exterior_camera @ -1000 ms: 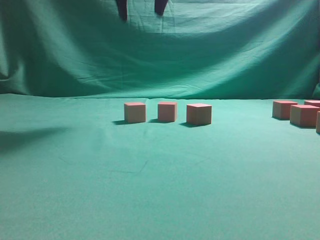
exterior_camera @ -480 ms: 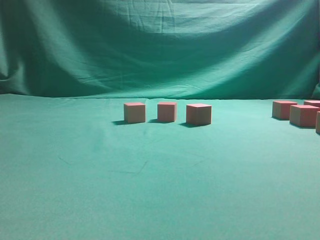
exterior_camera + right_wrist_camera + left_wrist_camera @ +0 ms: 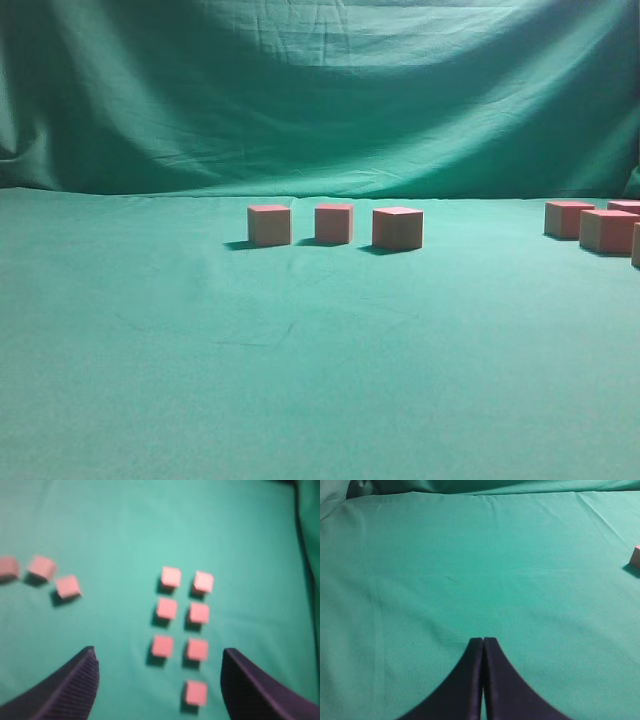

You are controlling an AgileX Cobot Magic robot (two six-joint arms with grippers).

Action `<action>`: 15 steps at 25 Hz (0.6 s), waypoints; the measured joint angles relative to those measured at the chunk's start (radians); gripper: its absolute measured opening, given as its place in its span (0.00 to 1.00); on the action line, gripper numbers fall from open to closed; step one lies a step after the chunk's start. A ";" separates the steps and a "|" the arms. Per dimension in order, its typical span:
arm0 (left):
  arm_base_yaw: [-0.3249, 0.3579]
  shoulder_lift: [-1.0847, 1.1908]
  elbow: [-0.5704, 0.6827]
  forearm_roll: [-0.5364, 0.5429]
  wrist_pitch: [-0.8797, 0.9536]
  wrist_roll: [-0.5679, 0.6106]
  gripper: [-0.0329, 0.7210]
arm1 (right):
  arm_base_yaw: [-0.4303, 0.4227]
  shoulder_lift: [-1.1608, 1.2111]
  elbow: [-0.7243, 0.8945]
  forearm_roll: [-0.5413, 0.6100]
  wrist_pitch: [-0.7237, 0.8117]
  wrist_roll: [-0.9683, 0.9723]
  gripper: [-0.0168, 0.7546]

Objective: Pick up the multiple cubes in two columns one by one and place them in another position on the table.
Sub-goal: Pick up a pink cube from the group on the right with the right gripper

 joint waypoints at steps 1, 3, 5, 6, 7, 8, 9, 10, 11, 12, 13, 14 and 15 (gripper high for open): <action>0.000 0.000 0.000 0.000 0.000 0.000 0.04 | -0.017 -0.030 0.060 -0.005 0.000 0.016 0.64; 0.000 0.000 0.000 0.000 0.000 0.000 0.04 | -0.056 -0.072 0.171 -0.011 -0.002 0.043 0.64; 0.000 0.000 0.000 0.000 0.000 0.000 0.04 | -0.112 -0.094 0.265 -0.009 -0.009 0.054 0.64; 0.000 0.000 0.000 0.000 0.000 0.000 0.04 | -0.138 -0.096 0.311 -0.002 -0.020 0.054 0.64; 0.000 0.000 0.000 0.000 0.000 0.000 0.04 | -0.171 -0.096 0.347 0.011 -0.036 0.054 0.64; 0.000 0.000 0.000 0.000 0.000 0.000 0.04 | -0.205 -0.089 0.387 0.030 -0.061 0.054 0.64; 0.000 0.000 0.000 0.000 0.000 0.000 0.04 | -0.233 -0.079 0.423 0.056 -0.090 0.045 0.64; 0.000 0.000 0.000 0.000 0.000 0.000 0.04 | -0.267 -0.069 0.451 0.084 -0.117 0.028 0.64; 0.000 0.000 0.000 0.000 0.000 0.000 0.04 | -0.301 -0.053 0.469 0.112 -0.148 0.008 0.64; 0.000 0.000 0.000 0.000 0.000 0.000 0.04 | -0.334 -0.031 0.481 0.147 -0.174 -0.020 0.64; 0.000 0.000 0.000 0.000 0.000 0.000 0.04 | -0.361 -0.005 0.489 0.182 -0.197 -0.053 0.64; 0.000 0.000 0.000 0.000 0.000 0.000 0.04 | -0.391 0.019 0.490 0.209 -0.214 -0.089 0.64; 0.000 0.000 0.000 0.000 0.000 0.000 0.04 | -0.420 0.051 0.490 0.243 -0.231 -0.121 0.64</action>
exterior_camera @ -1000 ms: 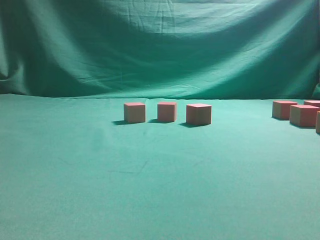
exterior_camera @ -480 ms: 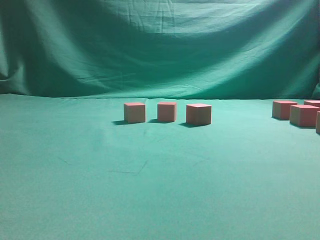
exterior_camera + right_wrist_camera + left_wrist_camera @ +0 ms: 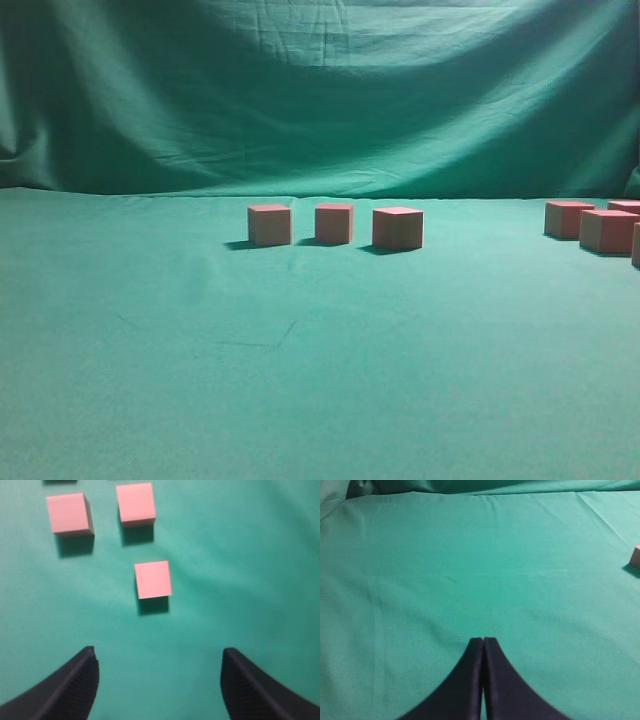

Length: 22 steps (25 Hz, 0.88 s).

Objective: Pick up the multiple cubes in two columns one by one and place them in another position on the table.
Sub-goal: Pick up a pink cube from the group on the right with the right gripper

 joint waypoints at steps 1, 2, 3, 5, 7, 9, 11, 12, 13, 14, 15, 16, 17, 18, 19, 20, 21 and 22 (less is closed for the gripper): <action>0.000 0.000 0.000 0.000 0.000 0.000 0.04 | -0.026 0.034 0.001 0.030 -0.018 -0.037 0.64; 0.000 0.000 0.000 0.000 0.000 0.000 0.04 | -0.044 0.062 0.001 0.056 -0.038 -0.071 0.64; 0.000 0.000 0.000 0.000 0.000 0.000 0.04 | -0.061 0.095 0.001 0.073 -0.054 -0.099 0.64; 0.000 0.000 0.000 0.000 0.000 0.000 0.04 | -0.079 0.154 0.001 0.089 -0.090 -0.136 0.64; 0.000 0.000 0.000 0.000 0.000 0.000 0.04 | -0.088 0.197 0.001 0.089 -0.114 -0.155 0.64; 0.000 0.000 0.000 0.000 0.000 0.000 0.04 | -0.088 0.231 0.001 0.082 -0.140 -0.160 0.64; 0.000 0.000 0.000 0.000 0.000 0.000 0.04 | -0.088 0.261 0.001 0.080 -0.167 -0.162 0.64; 0.000 0.000 0.000 0.000 0.000 0.000 0.04 | -0.088 0.273 0.001 0.080 -0.181 -0.164 0.64; 0.000 0.000 0.000 0.000 0.000 0.000 0.04 | -0.088 0.283 0.001 0.080 -0.194 -0.163 0.64; 0.000 0.000 0.000 0.000 0.000 0.000 0.04 | -0.088 0.295 0.001 0.080 -0.208 -0.166 0.64; 0.000 0.000 0.000 0.000 0.000 0.000 0.04 | -0.088 0.307 0.001 0.080 -0.221 -0.166 0.64; 0.000 0.000 0.000 0.000 0.000 0.000 0.04 | -0.088 0.316 0.001 0.080 -0.233 -0.166 0.64; 0.000 0.000 0.000 0.000 0.000 0.000 0.04 | -0.088 0.324 0.001 0.079 -0.242 -0.166 0.64; 0.000 0.000 0.000 0.000 0.000 0.000 0.04 | -0.088 0.335 0.001 0.079 -0.254 -0.166 0.64; 0.000 0.000 0.000 0.000 0.000 0.000 0.04 | -0.088 0.341 0.001 0.079 -0.264 -0.166 0.64; 0.000 0.000 0.000 0.000 0.000 0.000 0.04 | -0.088 0.349 0.001 0.079 -0.268 -0.166 0.64; 0.000 0.000 0.000 0.000 0.000 0.000 0.04 | -0.088 0.357 0.001 0.079 -0.275 -0.166 0.64; 0.000 0.000 0.000 0.000 0.000 0.000 0.04 | -0.088 0.365 0.001 0.079 -0.283 -0.168 0.64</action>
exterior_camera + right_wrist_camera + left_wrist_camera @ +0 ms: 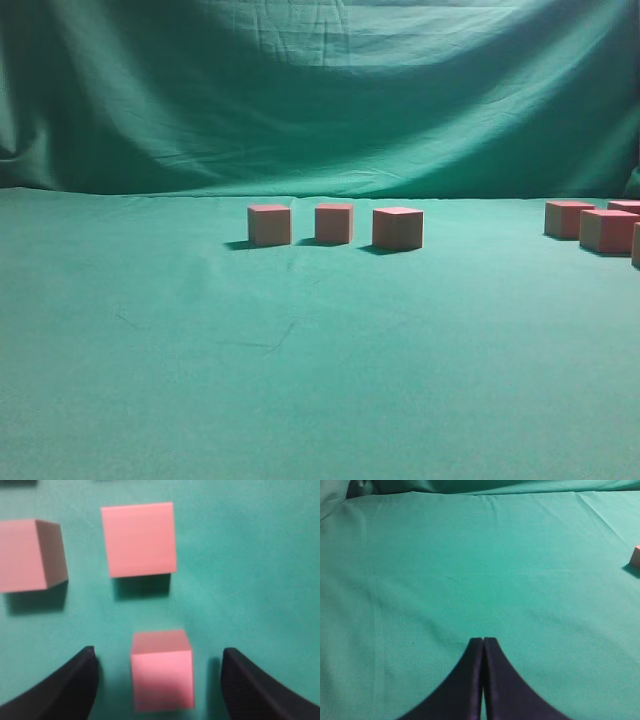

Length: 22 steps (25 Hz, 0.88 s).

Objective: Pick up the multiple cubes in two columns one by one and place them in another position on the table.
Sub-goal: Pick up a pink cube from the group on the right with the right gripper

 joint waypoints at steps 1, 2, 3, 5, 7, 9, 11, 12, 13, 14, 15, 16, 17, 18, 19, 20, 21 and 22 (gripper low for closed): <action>0.000 0.000 0.000 0.000 0.000 0.000 0.04 | 0.000 0.009 0.000 -0.002 -0.005 0.000 0.64; 0.000 0.000 0.000 0.000 0.000 0.000 0.04 | 0.000 0.016 0.000 -0.002 -0.009 0.000 0.64; 0.000 0.000 0.000 0.000 0.000 0.000 0.04 | 0.000 0.024 0.000 -0.004 -0.013 0.000 0.64; 0.000 0.000 0.000 0.000 0.000 0.000 0.04 | 0.000 0.034 0.000 -0.005 -0.017 0.000 0.64; 0.000 0.000 0.000 0.000 0.000 0.000 0.04 | 0.000 0.041 0.000 -0.008 -0.025 0.000 0.64; 0.000 0.000 0.000 0.000 0.000 0.000 0.04 | 0.000 0.042 0.000 -0.015 -0.033 0.000 0.64; 0.000 0.000 0.000 0.000 0.000 0.000 0.04 | 0.000 0.043 0.000 -0.023 -0.038 0.000 0.56; 0.000 0.000 0.000 0.000 0.000 0.000 0.04 | 0.000 0.043 0.000 -0.025 -0.038 0.000 0.50; 0.000 0.000 0.000 0.000 0.000 0.000 0.04 | 0.000 0.043 0.000 -0.027 -0.038 0.005 0.44; 0.000 0.000 0.000 0.000 0.000 0.000 0.04 | 0.000 0.043 0.000 -0.027 -0.036 0.010 0.37; 0.000 0.000 0.000 0.000 0.000 0.000 0.04 | 0.000 0.043 0.000 -0.029 -0.034 0.017 0.34; 0.000 0.000 0.000 0.000 0.000 0.000 0.04 | 0.000 0.043 0.000 -0.029 -0.032 0.024 0.36; 0.000 0.000 0.000 0.000 0.000 0.000 0.04 | 0.000 0.043 0.000 -0.031 -0.028 0.028 0.36; 0.000 0.000 0.000 0.000 0.000 0.000 0.04 | 0.000 0.043 0.000 -0.031 -0.025 0.031 0.36; 0.000 0.000 0.000 0.000 0.000 0.000 0.04 | 0.000 0.043 0.000 -0.031 -0.023 0.031 0.36; 0.000 0.000 0.000 0.000 0.000 0.000 0.04 | -0.001 0.043 0.000 -0.031 -0.018 0.033 0.36; 0.000 0.000 0.000 0.000 0.000 0.000 0.04 | -0.001 0.041 0.000 -0.031 -0.010 0.035 0.36; 0.000 0.000 0.000 0.000 0.000 0.000 0.04 | -0.001 0.039 -0.002 -0.029 0.004 0.035 0.36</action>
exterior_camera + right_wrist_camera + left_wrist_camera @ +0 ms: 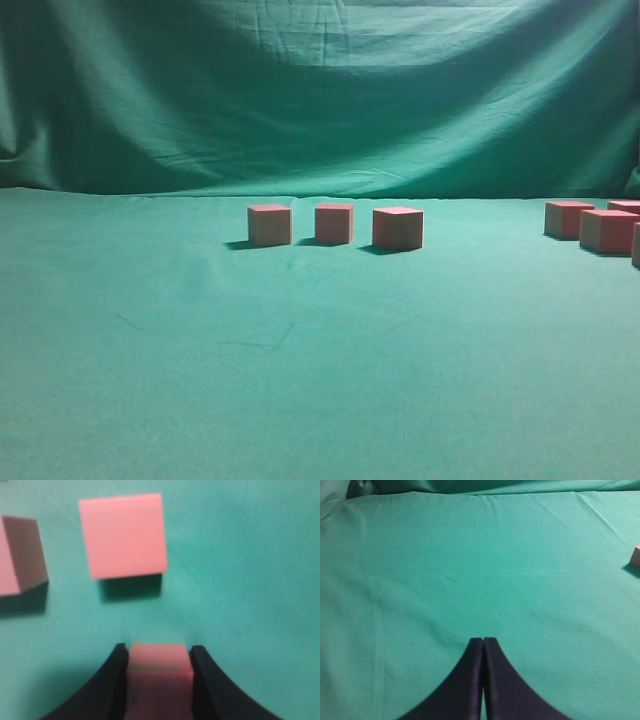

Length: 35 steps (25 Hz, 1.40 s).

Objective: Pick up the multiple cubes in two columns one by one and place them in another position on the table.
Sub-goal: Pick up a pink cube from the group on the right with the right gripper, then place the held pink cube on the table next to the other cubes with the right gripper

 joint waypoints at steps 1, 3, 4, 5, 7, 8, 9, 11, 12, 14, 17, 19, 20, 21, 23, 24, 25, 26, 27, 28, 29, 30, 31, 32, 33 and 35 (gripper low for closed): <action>0.000 0.000 0.000 0.000 0.000 0.000 0.04 | 0.000 -0.001 -0.004 0.013 0.017 -0.002 0.36; 0.000 0.000 0.000 0.000 0.000 0.000 0.04 | 0.000 -0.026 -0.026 0.031 0.055 -0.002 0.36; 0.000 0.000 0.000 0.000 0.000 0.000 0.04 | 0.000 -0.044 -0.041 0.036 0.075 -0.003 0.36; 0.000 0.000 0.000 0.000 0.000 0.000 0.04 | 0.004 -0.061 -0.056 0.041 0.093 -0.003 0.36; 0.000 0.000 0.000 0.000 0.000 0.000 0.04 | 0.027 -0.108 -0.094 0.050 0.133 -0.003 0.36; 0.000 0.000 0.000 0.000 0.000 0.000 0.04 | 0.044 -0.128 -0.113 0.065 0.152 -0.014 0.36; 0.000 0.000 0.000 0.000 0.000 0.000 0.04 | 0.072 -0.152 -0.127 0.078 0.168 -0.030 0.36; 0.000 0.000 0.000 0.000 0.000 0.000 0.04 | 0.143 -0.193 -0.165 0.116 0.194 -0.064 0.36; 0.000 0.000 0.000 0.000 0.000 0.000 0.04 | 0.191 -0.206 -0.186 0.130 0.202 -0.074 0.36; 0.000 0.000 0.000 0.000 0.000 0.000 0.04 | 0.306 -0.217 -0.232 0.141 0.217 -0.084 0.36; 0.000 0.000 0.000 0.000 0.000 0.000 0.04 | 0.480 -0.197 -0.319 0.145 0.226 -0.088 0.36; 0.000 0.000 0.000 0.000 0.000 0.000 0.04 | 0.579 -0.157 -0.394 0.149 0.233 -0.088 0.36; 0.000 0.000 0.000 0.000 0.000 0.000 0.04 | 0.625 -0.125 -0.429 0.148 0.233 -0.088 0.36; 0.000 0.000 0.000 0.000 0.000 0.000 0.04 | 0.664 -0.088 -0.473 0.148 0.236 -0.088 0.36; 0.000 0.000 0.000 0.000 0.000 0.000 0.04 | 0.718 -0.012 -0.556 0.148 0.243 -0.086 0.36; 0.000 0.000 0.000 0.000 0.000 0.000 0.04 | 0.740 0.032 -0.600 0.148 0.248 -0.080 0.36; 0.000 0.000 0.000 0.000 0.000 0.000 0.04 | 0.755 0.076 -0.644 0.148 0.250 -0.062 0.36; 0.000 0.000 0.000 0.000 0.000 0.000 0.04 | 0.764 0.113 -0.685 0.148 0.254 -0.027 0.36; 0.000 0.000 0.000 0.000 0.000 0.000 0.04 | 0.771 0.156 -0.719 0.148 0.261 0.022 0.36; 0.000 0.000 0.000 0.000 0.000 0.000 0.04 | 0.775 0.198 -0.757 0.146 0.270 0.068 0.36; 0.000 0.000 0.000 0.000 0.000 0.000 0.04 | 0.777 0.239 -0.795 0.136 0.283 0.119 0.36; 0.000 0.000 0.000 0.000 0.000 0.000 0.04 | 0.779 0.272 -0.824 0.122 0.295 0.167 0.36; 0.000 0.000 0.000 0.000 0.000 0.000 0.04 | 0.779 0.310 -0.856 0.109 0.307 0.203 0.36; 0.000 0.000 0.000 0.000 0.000 0.000 0.04 | 0.779 0.345 -0.884 0.092 0.314 0.240 0.36; 0.000 0.000 0.000 0.000 0.000 0.000 0.04 | 0.779 0.372 -0.907 0.079 0.318 0.267 0.36; 0.000 0.000 0.000 0.000 0.000 0.000 0.04 | 0.779 0.428 -0.941 0.069 0.320 0.315 0.36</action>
